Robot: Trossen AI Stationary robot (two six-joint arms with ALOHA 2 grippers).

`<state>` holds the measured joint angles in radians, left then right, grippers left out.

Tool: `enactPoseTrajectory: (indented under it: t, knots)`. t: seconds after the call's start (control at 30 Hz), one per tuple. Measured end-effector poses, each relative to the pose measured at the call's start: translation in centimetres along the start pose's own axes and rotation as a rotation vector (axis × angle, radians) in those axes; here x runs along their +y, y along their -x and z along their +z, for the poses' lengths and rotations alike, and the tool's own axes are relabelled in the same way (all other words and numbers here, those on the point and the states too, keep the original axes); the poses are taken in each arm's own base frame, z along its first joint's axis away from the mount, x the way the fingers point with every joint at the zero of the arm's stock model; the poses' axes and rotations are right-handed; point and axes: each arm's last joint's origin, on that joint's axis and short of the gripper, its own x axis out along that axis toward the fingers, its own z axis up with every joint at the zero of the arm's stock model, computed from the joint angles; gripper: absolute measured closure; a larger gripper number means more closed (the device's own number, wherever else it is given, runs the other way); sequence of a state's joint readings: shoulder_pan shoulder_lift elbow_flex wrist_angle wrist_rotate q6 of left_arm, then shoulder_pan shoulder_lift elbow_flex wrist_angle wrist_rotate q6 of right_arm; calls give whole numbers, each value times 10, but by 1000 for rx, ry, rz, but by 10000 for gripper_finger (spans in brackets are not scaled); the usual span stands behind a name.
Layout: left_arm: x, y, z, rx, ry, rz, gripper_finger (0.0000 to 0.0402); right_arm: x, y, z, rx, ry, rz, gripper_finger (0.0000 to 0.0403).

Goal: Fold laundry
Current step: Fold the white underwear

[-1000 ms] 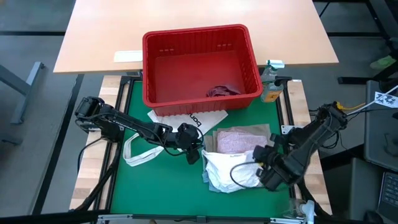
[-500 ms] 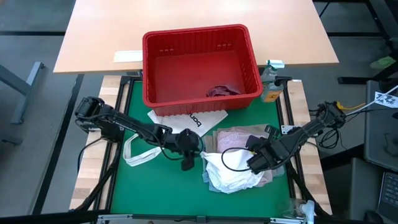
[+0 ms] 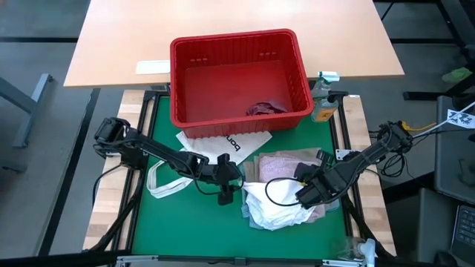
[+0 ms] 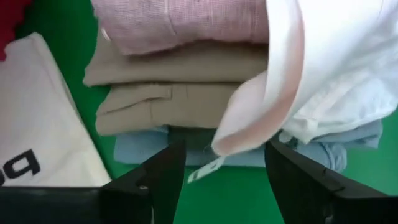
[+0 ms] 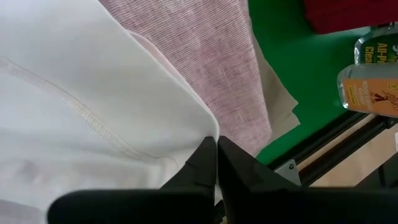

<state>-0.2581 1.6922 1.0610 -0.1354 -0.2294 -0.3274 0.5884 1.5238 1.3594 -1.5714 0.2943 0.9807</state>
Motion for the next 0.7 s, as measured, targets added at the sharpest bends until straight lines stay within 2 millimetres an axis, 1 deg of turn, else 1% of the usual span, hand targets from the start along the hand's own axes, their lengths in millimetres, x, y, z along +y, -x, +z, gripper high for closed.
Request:
enactPoseTrajectory:
  t: [0.2, 0.27, 0.37, 0.43, 0.5, 0.63, 0.67, 0.7]
  knots:
    - [-4, -8, 4, -64, -31, -31, 187, 0, 0, 0, -1, 2, 1, 391]
    - [-4, -10, 3, -60, -34, -32, 188, 0, 0, 0, -2, 2, 1, 391]
    - [-2, -13, 2, -58, -29, -32, 205, 0, 0, 0, -1, -10, 1, 391]
    - [-2, -14, 2, -51, -5, -29, 233, 0, 0, 0, -1, -22, 1, 391]
    - [-2, -14, 2, -55, 38, -21, 272, 0, 0, 0, -2, -40, 1, 391]
    - [-1, -14, 2, -54, 109, -21, 370, 0, 0, 0, -2, -73, 1, 391]
    - [-1, -14, 1, -50, 129, -25, 385, 0, 0, 0, -1, -80, 1, 391]
    - [-1, -14, 1, -40, 153, -24, 391, 0, 0, 0, -1, -90, 1, 391]
